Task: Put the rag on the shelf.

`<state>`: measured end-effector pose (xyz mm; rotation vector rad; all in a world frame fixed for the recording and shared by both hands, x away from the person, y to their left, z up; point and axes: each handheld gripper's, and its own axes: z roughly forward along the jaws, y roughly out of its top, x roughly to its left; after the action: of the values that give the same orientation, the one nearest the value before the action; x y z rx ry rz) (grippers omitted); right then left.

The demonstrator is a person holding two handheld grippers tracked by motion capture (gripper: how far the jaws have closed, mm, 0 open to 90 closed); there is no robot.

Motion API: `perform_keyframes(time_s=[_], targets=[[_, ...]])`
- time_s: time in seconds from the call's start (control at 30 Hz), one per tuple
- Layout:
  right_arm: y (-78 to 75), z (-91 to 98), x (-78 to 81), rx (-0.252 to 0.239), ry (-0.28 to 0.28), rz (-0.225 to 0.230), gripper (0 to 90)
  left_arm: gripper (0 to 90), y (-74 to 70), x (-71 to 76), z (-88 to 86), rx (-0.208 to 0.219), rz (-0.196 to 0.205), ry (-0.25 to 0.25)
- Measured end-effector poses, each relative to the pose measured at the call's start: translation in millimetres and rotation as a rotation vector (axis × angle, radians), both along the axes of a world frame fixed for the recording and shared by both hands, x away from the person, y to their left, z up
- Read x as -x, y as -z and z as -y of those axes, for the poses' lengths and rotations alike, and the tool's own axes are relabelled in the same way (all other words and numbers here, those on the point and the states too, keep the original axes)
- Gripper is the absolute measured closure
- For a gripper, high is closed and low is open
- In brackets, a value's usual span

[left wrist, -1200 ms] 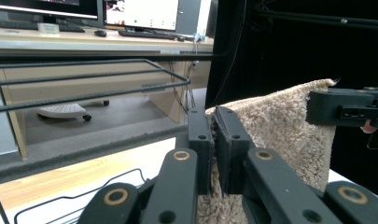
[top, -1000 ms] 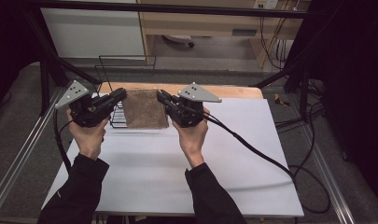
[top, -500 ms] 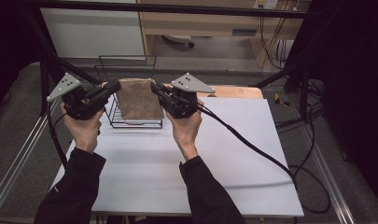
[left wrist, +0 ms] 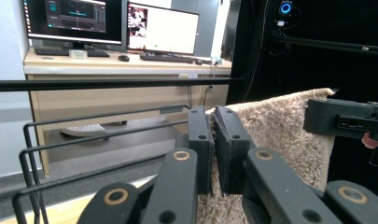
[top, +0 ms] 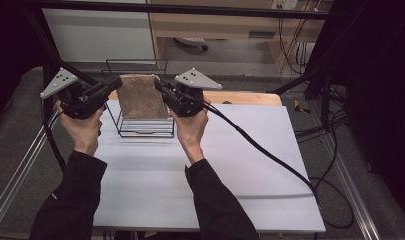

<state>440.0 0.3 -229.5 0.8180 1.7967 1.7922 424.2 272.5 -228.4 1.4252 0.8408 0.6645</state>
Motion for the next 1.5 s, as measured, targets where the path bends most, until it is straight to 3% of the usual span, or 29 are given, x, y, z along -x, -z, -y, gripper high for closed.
perform_keyframes(time_s=[1.13,1.5], targets=[[-36.5,-21.2,-31.0,-0.023,0.016,0.031,85.2,85.1,-36.5,-32.6,-15.0,0.008,0.022,-0.036],[-45.5,-28.4,-40.8,-0.025,0.019,0.033,85.2,85.0,-47.8,-41.4,-19.2,-0.009,0.029,-0.056]])
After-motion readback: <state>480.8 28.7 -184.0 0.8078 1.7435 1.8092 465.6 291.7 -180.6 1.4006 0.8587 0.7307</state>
